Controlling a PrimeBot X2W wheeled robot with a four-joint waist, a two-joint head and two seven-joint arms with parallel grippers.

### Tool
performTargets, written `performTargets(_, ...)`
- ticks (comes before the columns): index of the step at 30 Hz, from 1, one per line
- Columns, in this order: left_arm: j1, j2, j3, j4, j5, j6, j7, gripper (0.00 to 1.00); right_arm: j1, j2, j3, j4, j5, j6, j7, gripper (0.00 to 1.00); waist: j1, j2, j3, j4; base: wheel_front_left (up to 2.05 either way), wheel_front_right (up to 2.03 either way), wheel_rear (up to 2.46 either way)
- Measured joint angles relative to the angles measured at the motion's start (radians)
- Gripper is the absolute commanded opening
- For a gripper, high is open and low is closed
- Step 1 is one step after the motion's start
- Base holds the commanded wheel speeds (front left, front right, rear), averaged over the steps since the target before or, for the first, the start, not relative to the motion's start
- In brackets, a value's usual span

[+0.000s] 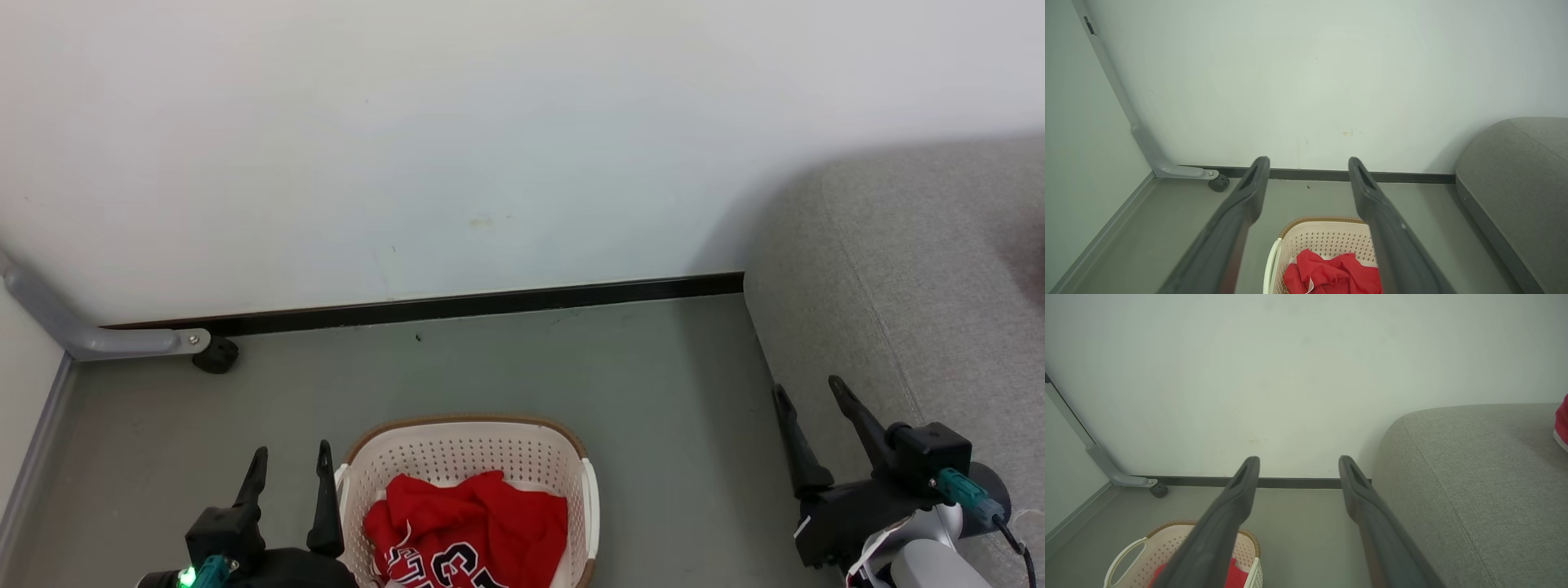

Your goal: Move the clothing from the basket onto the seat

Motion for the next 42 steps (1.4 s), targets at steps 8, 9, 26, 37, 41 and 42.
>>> performTargets(8, 0.017, -0.007, 0.002, -0.007, 0.003, -0.001, 0.0, 1.0, 0.001, -0.005, -0.02, -0.057, -0.001, -0.004, 0.0, 1.0, 0.0, 0.0, 0.028, 0.001, 0.0, 0.0, 0.0)
performTargets(9, 0.017, -0.008, 0.002, -0.007, 0.003, -0.002, 0.0, 1.0, 0.001, -0.007, -0.023, -0.065, -0.001, -0.004, 0.0, 1.0, 0.0, 0.0, 0.035, 0.001, 0.0, 0.0, 0.0)
performTargets(26, -0.073, -0.043, -0.027, 0.027, 0.003, -0.018, 0.0, 1.0, -0.112, -0.049, -0.06, -0.236, -0.039, -0.008, 0.0, 1.0, 0.0002, 0.0001, 0.226, -0.001, 0.0, 0.0, 0.0)
performTargets(37, -0.208, -0.058, -0.066, 0.124, -0.002, -0.036, 0.0, 1.0, -0.207, -0.064, -0.071, -0.318, -0.063, -0.008, -0.003, 1.0, 0.0002, 0.0001, 0.385, -0.013, 0.0, 0.0, 0.0)
performTargets(41, -0.255, -0.062, -0.075, 0.172, -0.002, -0.036, 0.0, 1.0, -0.242, -0.066, -0.077, -0.358, -0.068, -0.008, -0.003, 1.0, 0.0003, 0.0001, 0.443, -0.022, 0.0, 0.0, 0.0)
performTargets(42, -0.268, -0.062, -0.076, 0.188, -0.002, -0.036, 0.0, 1.0, -0.253, -0.067, -0.079, -0.368, -0.068, -0.008, -0.003, 1.0, 0.0002, 0.0002, 0.458, -0.024, 0.0, 0.0, 0.0)
